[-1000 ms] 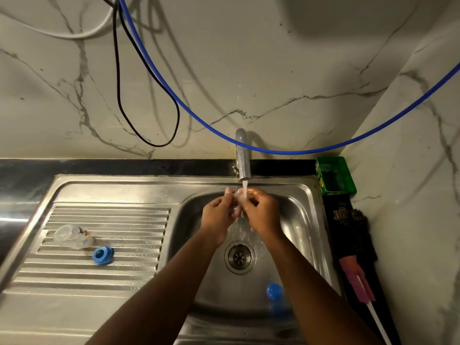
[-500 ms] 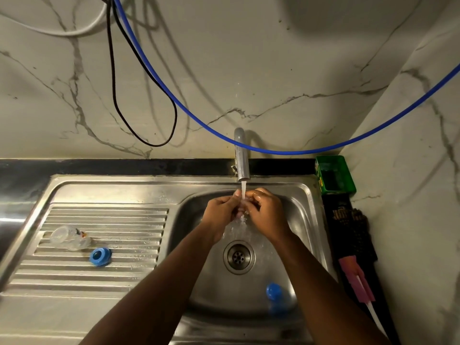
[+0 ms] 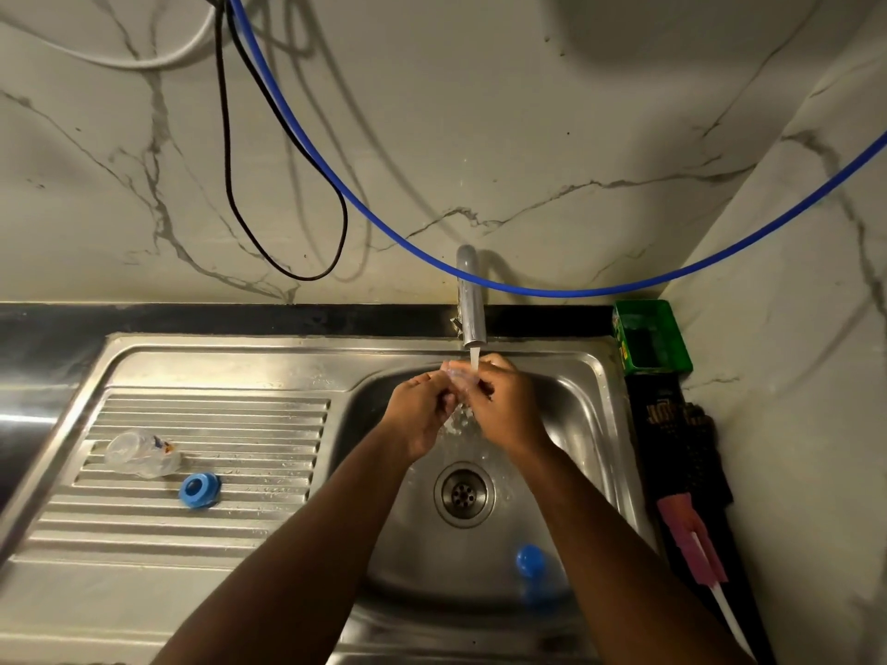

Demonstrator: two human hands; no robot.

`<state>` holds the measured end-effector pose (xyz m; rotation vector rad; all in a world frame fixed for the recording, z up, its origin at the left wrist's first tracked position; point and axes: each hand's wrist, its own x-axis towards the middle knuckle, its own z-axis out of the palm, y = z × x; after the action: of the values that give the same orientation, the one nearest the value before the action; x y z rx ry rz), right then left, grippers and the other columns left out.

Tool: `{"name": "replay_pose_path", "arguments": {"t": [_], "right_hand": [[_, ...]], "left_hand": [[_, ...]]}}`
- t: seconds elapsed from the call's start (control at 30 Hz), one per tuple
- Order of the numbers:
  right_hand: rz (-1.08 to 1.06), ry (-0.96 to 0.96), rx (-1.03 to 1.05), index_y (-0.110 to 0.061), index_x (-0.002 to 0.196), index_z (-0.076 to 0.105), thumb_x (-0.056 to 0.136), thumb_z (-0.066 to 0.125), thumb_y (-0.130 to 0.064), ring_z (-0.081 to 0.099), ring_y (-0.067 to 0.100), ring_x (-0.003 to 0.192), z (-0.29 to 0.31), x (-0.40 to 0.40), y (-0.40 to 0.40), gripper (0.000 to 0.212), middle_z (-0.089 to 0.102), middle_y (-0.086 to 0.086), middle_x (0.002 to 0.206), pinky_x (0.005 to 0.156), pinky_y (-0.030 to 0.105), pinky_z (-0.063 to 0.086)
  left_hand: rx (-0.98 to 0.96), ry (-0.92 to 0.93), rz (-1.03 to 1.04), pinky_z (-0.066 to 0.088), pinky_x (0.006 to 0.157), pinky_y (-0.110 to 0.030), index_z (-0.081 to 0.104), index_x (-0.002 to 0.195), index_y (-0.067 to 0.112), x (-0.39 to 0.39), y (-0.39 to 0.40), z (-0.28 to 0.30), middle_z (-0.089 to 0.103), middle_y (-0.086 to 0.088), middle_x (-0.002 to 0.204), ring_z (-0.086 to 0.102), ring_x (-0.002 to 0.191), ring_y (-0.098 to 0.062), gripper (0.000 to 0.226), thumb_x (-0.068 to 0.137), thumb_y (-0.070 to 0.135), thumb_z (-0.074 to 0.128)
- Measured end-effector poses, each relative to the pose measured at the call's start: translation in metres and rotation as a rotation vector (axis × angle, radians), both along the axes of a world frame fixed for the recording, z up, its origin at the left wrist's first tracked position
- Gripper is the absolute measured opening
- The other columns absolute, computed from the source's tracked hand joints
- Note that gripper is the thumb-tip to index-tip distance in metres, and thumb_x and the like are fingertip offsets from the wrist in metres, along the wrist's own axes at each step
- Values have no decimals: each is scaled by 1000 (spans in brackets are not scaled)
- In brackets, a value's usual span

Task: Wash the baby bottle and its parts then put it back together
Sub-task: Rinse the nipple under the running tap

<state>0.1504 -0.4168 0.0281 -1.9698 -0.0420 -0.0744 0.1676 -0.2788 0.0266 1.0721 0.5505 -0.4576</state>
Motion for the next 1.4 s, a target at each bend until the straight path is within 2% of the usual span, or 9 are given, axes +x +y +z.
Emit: {"name": "replay_pose_path", "arguments": {"t": [0.2, 0.37, 0.57, 0.67, 0.83, 1.03, 1.17, 1.23, 1.4], "right_hand": [[-96, 27, -286, -16, 114, 75, 100, 66, -23, 67, 8, 87, -3, 11, -7, 18, 70, -3, 98, 62, 6, 41], [7, -55, -333, -11, 127, 70, 101, 63, -14, 60, 10, 102, -8, 6, -10, 28, 67, 3, 117, 85, 17, 49], [-56, -21, -329, -10, 113, 74, 104, 60, -25, 66, 16, 90, -7, 10, -19, 23, 71, 5, 102, 75, 20, 46], [-173, 23, -259, -14, 100, 75, 103, 59, -32, 66, 12, 77, -5, 12, -17, 24, 73, 1, 87, 69, 27, 52], [-25, -48, -183, -12, 119, 72, 103, 61, -22, 62, 9, 95, -6, 7, -10, 21, 62, -2, 110, 77, 9, 47], [-221, 316, 208, -16, 100, 70, 109, 48, -36, 72, 14, 70, -6, 6, -4, 31, 74, 0, 81, 59, 27, 60], [-177, 332, 417, -21, 108, 67, 100, 66, -22, 77, 17, 90, -11, 3, 1, 8, 77, 1, 103, 84, 42, 65], [-190, 338, 455, -23, 112, 63, 97, 72, -20, 77, 15, 93, -15, 2, 0, 18, 76, -1, 106, 88, 45, 64], [2, 296, 211, -31, 134, 60, 94, 75, -20, 71, 1, 98, -17, 1, -12, 43, 72, -17, 108, 83, 20, 59]], "left_hand": [[-33, -33, 4, 57, 96, -36, 74, 116, -2, -8, -8, 0, 78, -17, 103, 72, 86, -20, 33, 102, 27, 67], [141, -1, 30, 58, 70, -28, 76, 94, 5, -8, -9, 2, 73, -7, 80, 65, 68, -13, 18, 94, 23, 77], [152, -102, -124, 52, 69, -28, 77, 99, 6, -10, -8, 0, 68, -5, 78, 58, 66, -12, 26, 105, 24, 61], [190, -199, -163, 55, 63, -23, 73, 99, -2, -15, -14, 7, 71, -2, 71, 65, 66, -11, 23, 106, 15, 59], [165, -249, -136, 60, 79, -29, 73, 113, -2, -14, -13, 6, 76, -19, 102, 71, 94, -27, 25, 108, 9, 51], [550, -502, -236, 62, 89, -50, 82, 90, 12, -12, -3, -1, 80, -10, 83, 78, 84, -31, 7, 90, 19, 82], [528, -506, -135, 63, 90, -41, 80, 104, 12, -12, -1, 4, 80, -7, 93, 77, 91, -23, 11, 98, 11, 70], [606, -571, -186, 59, 86, -27, 79, 107, 14, -12, 0, 6, 78, -2, 95, 74, 92, -15, 15, 102, 13, 65], [680, -576, -235, 57, 74, -17, 80, 104, 14, -8, 2, 11, 79, 4, 92, 74, 83, -5, 16, 97, 5, 70]]}}
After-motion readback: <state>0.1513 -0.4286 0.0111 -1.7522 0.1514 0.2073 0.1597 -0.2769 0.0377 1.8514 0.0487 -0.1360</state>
